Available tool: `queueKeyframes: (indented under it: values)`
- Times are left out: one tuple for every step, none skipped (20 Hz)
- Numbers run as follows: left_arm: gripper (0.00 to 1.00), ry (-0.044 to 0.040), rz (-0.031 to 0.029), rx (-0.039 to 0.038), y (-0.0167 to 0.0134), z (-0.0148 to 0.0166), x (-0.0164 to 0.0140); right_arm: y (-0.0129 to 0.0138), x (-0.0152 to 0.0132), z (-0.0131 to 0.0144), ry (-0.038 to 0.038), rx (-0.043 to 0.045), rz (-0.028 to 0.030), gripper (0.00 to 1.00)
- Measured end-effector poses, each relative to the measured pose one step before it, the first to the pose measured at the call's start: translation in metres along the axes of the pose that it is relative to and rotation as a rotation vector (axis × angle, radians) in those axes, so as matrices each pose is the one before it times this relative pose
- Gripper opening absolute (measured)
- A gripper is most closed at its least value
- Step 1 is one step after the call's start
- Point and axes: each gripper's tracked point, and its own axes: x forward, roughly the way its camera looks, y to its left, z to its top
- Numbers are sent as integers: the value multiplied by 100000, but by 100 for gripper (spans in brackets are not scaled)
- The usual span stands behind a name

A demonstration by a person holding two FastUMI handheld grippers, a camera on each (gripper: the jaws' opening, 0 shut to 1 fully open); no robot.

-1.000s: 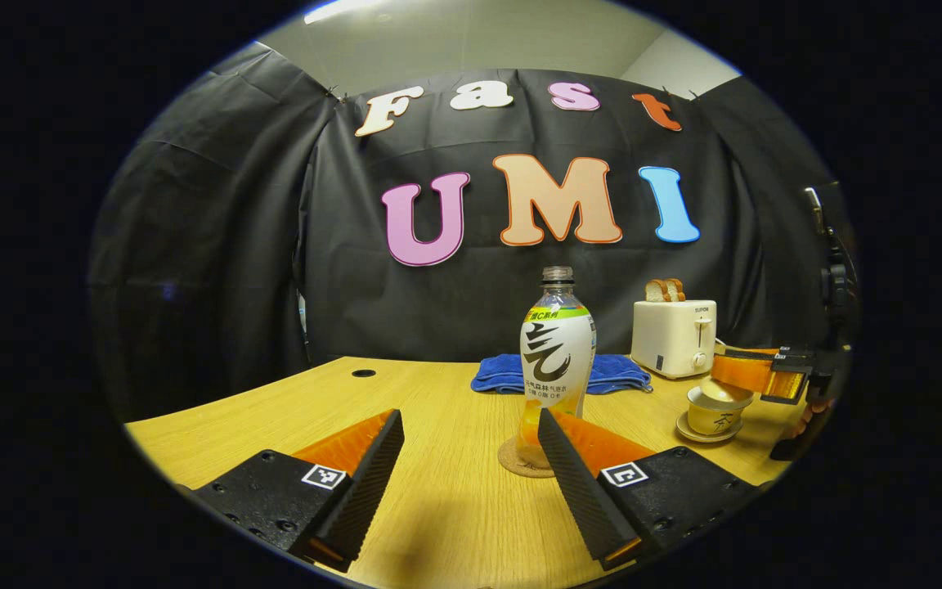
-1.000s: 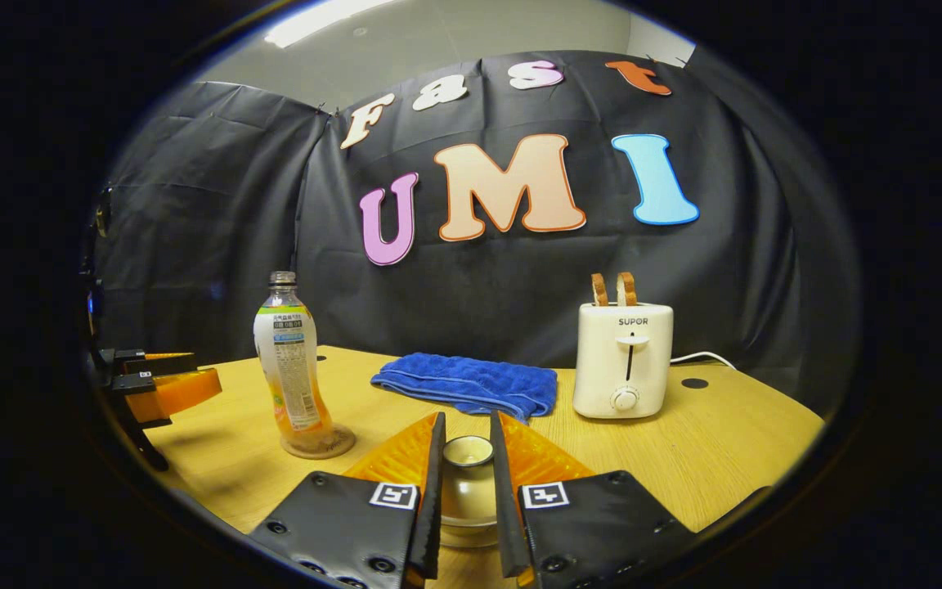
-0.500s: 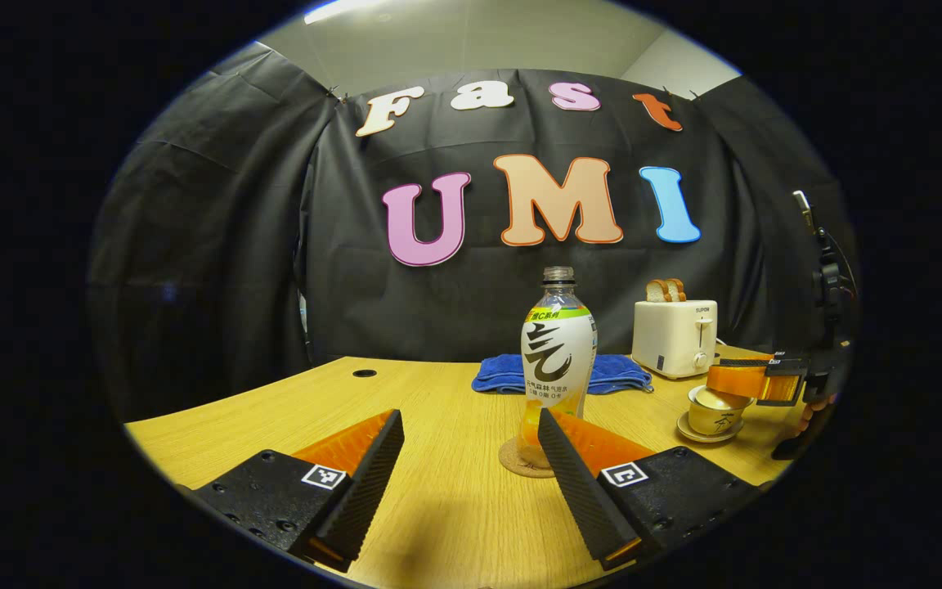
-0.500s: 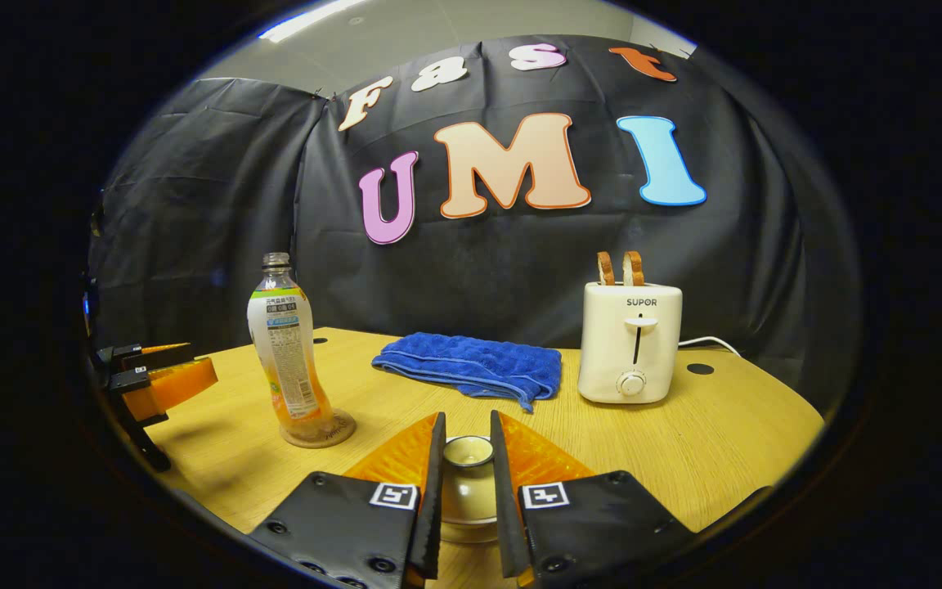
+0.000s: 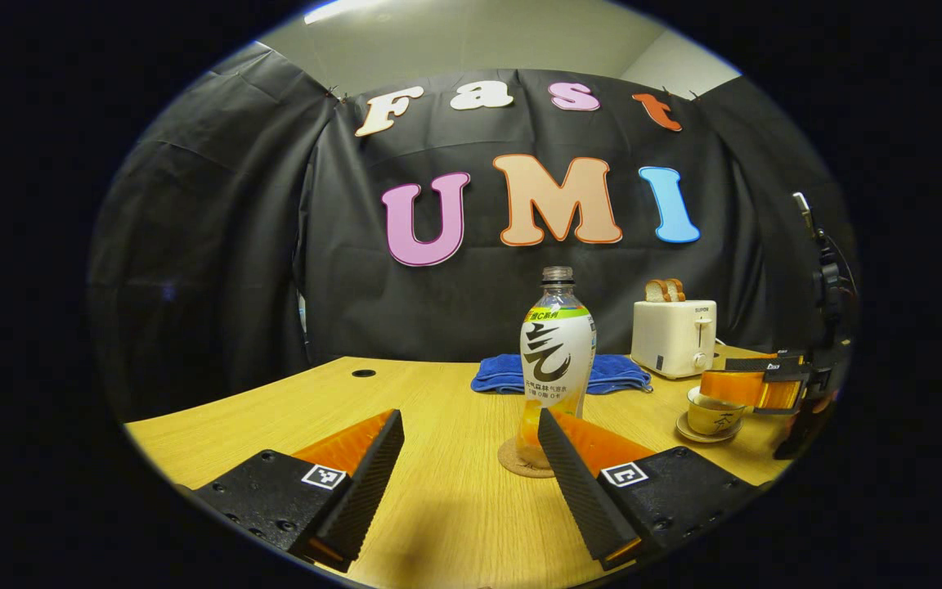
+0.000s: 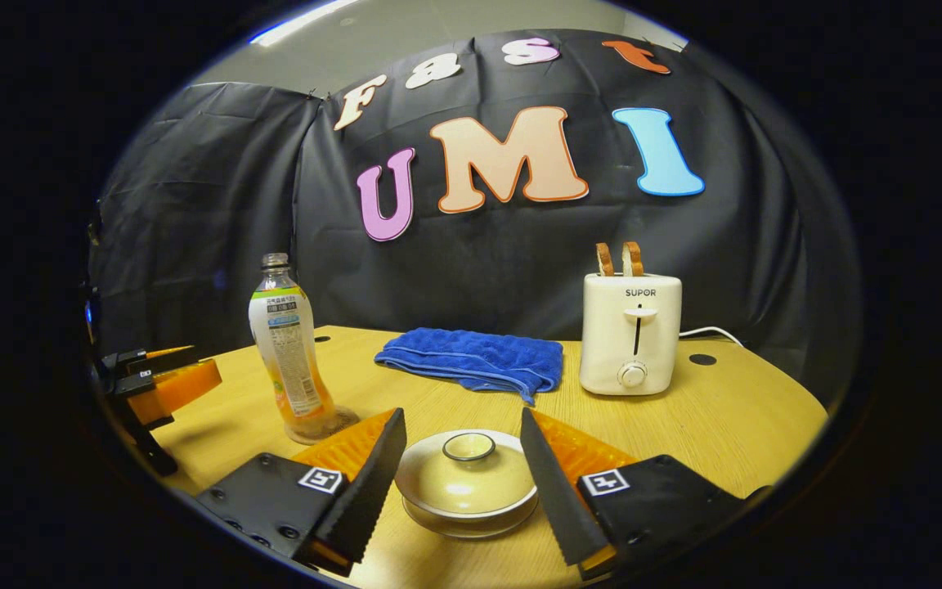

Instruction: Open the teacup lid with one hand, grasp the water bottle and pour water into the teacup with the other hand; after pouring, place the water bottle on the coaster and then close the teacup lid.

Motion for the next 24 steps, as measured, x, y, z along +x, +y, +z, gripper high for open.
queueKeyframes:
  values:
    - [96,7,-25,1,2,-15,6,-164,-199,174,-1001,246,-240,89]
    - [96,-8,-10,-8,25,-9,-15,12,-287,143,-1050,91,-62,95]
    - [96,-5,-18,-9,-30,-18,26,-111,-269,103,-868,-31,-291,95]
    - [96,-27,8,-2,-8,37,7,-38,-374,96,-951,-106,-224,95]
    - [96,14,-7,10,-12,-40,14,-50,-418,121,-1166,-109,-82,95]
    - [96,-37,-11,-8,12,60,35,-6,-404,195,-1159,-337,1,93]
    - [96,21,-12,29,-7,-46,2,1,-467,157,-1253,-644,293,95]
    - [96,-34,37,3,28,16,-15,43,-536,211,-1458,-907,-35,93]
    - [96,4,20,15,10,-20,-20,-200,-536,282,-1720,-1020,-643,93]
    - [96,-20,73,11,32,-17,45,-126,-480,341,-2205,-525,-620,93]
    - [99,-4,86,20,22,24,-51,-193,-370,380,-2230,70,-871,93]
    - [96,9,56,14,-29,-6,-51,-210,-385,-458,1285,-45,-760,98]
    - [96,-15,8,-7,1,-58,133,14,-199,-99,-130,151,307,95]
    - [96,11,107,21,52,91,-69,-112,-374,319,-175,-246,-327,96]
    - [96,-45,181,1,54,-20,-55,-307,-302,-32,153,38,-944,95]
    - [96,15,78,10,-18,42,46,-309,-327,10,-237,-90,-1072,93]
    - [96,12,164,28,-18,-123,32,-386,-427,97,-175,-65,-1527,99]
    - [96,-14,232,-6,129,65,-61,-445,-432,-30,-159,-66,-1789,93]
    - [96,22,172,12,-5,6,-4,-562,-480,110,-366,-83,-2268,93]
    - [96,-16,170,-19,41,-39,-50,-784,-400,-4,-59,-103,-2796,94]
    - [96,60,289,34,2,9,17,-677,-441,10,-191,-56,-3081,96]
    - [96,-43,453,1,184,-2,-63,-722,-334,150,-220,-154,-2809,93]
    - [96,31,489,29,75,32,-40,-535,-300,32,-90,-107,-2297,95]
    - [96,5,495,17,96,47,-20,-427,-228,6,-160,-75,-1950,96]
